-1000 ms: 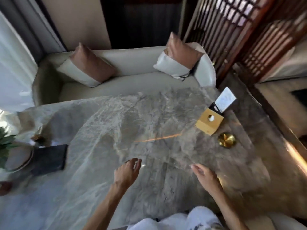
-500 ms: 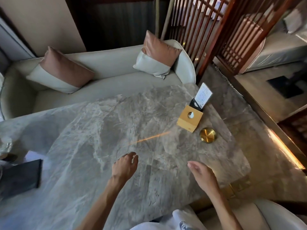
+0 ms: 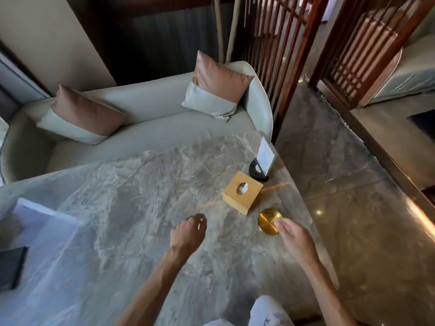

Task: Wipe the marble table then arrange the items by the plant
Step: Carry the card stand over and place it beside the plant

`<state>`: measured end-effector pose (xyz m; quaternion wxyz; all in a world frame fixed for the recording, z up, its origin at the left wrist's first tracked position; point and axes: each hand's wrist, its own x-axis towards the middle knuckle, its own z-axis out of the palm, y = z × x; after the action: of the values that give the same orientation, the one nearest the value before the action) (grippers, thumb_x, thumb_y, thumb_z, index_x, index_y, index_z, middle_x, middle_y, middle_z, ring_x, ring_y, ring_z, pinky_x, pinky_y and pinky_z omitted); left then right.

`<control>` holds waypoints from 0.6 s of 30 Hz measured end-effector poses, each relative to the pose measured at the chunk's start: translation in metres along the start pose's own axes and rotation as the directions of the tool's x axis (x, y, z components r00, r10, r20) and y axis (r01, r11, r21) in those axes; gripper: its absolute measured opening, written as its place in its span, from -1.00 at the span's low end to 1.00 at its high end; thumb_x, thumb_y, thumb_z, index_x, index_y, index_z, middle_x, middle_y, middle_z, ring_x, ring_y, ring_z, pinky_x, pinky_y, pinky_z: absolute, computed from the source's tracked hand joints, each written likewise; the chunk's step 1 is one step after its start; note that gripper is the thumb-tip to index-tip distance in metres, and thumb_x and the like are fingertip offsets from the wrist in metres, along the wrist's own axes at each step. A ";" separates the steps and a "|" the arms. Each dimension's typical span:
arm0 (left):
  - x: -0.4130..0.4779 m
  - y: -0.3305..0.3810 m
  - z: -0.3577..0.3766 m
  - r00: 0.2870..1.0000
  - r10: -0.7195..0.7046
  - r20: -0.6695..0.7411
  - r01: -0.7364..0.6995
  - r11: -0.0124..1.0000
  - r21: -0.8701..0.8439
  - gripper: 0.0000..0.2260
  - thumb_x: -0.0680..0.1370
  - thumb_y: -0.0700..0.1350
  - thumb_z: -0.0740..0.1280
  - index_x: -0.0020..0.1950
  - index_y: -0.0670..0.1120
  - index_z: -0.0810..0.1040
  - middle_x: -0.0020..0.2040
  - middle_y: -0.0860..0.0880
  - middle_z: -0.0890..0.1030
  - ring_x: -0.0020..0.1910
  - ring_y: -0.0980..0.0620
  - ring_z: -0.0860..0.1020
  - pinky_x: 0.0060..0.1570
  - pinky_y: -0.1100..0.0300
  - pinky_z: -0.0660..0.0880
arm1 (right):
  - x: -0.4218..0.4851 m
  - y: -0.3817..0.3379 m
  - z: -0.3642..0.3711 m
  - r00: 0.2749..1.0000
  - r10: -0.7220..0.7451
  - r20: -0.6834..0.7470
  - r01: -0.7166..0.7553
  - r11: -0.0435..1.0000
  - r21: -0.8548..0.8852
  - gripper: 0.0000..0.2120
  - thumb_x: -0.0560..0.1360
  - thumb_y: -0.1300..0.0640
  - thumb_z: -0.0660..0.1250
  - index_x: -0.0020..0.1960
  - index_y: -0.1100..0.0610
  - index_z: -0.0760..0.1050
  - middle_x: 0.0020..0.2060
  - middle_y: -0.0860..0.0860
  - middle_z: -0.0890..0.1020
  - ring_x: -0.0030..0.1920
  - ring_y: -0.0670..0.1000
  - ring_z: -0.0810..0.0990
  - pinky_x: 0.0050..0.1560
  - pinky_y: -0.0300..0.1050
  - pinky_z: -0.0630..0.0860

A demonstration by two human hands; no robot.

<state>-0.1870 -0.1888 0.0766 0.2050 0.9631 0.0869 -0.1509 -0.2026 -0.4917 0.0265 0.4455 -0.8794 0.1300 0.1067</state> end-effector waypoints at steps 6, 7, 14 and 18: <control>0.051 0.072 -0.004 0.995 0.104 -0.012 -0.103 0.994 0.048 -0.74 0.61 0.06 0.13 0.18 0.09 0.55 0.10 0.01 0.66 0.06 -0.06 0.63 0.00 0.04 0.52 | 0.054 0.021 -0.032 0.998 0.039 -0.055 -0.035 0.997 0.074 -0.57 0.47 -0.31 0.19 0.11 -0.07 0.61 0.04 -0.15 0.68 0.10 -0.16 0.61 0.17 -0.07 0.54; 0.059 0.081 -0.004 0.994 0.112 -0.010 -0.111 0.993 0.039 -0.74 0.61 0.06 0.12 0.15 0.09 0.56 0.08 0.01 0.67 0.05 -0.06 0.63 -0.01 0.04 0.51 | 0.061 0.025 -0.035 0.997 0.043 -0.060 -0.038 0.995 0.088 -0.55 0.47 -0.31 0.20 0.12 -0.04 0.61 0.05 -0.13 0.69 0.11 -0.14 0.62 0.18 -0.07 0.53; 0.132 0.166 -0.002 0.997 0.073 0.026 -0.071 0.994 -0.082 -0.71 0.58 0.09 0.13 0.12 0.04 0.58 0.07 -0.09 0.67 0.04 -0.18 0.62 0.01 0.03 0.53 | 0.125 0.033 -0.038 0.996 0.091 -0.025 -0.089 0.993 0.084 -0.69 0.53 -0.17 0.26 0.12 -0.02 0.61 0.05 -0.08 0.69 0.10 -0.07 0.64 0.19 0.00 0.54; 0.180 0.204 0.014 0.995 0.052 0.079 -0.038 0.984 -0.172 -0.56 0.61 0.15 0.09 0.23 -0.16 0.48 0.14 -0.23 0.63 0.11 -0.24 0.58 0.09 -0.05 0.53 | 0.173 0.026 -0.023 0.993 0.100 0.058 -0.105 0.990 0.095 -0.72 0.54 -0.03 0.31 0.20 0.01 0.57 0.12 -0.02 0.67 0.15 -0.02 0.63 0.21 -0.04 0.53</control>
<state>0.0250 -0.3590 0.0812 0.2933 0.9367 0.0690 -0.1783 -0.0459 -0.5489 -0.0325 0.4854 -0.8454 0.1683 0.1461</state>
